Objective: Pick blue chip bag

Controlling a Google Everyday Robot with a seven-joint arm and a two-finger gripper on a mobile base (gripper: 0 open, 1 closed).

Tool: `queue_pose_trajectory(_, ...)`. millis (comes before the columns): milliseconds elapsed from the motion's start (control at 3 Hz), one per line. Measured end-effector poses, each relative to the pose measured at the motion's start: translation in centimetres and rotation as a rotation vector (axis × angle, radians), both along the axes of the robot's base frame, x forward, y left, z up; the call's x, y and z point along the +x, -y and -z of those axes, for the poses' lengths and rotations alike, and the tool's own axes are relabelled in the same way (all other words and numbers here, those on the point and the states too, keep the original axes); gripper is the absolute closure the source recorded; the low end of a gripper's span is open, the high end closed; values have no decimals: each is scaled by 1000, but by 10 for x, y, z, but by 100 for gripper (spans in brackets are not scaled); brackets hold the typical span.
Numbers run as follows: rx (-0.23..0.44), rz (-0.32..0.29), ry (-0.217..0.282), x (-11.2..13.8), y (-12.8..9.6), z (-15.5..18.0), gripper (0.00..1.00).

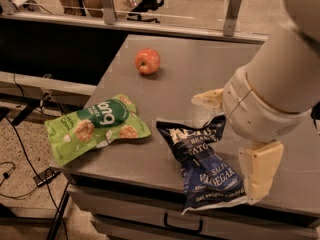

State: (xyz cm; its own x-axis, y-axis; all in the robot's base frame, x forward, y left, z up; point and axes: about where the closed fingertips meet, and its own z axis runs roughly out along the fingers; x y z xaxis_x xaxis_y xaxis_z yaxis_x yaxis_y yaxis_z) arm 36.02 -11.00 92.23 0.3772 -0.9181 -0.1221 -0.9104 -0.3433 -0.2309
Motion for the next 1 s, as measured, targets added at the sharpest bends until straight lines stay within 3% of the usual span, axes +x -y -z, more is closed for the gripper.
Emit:
queue_pose_trajectory(333, -6, -111, -42, -12, -16, 21, 0)
queue_pose_trajectory(667, -8, -146, -64, -13, -25, 39, 0)
queue_pose_trajectory(1000, 2, -139, -61, -6, -33, 55, 18)
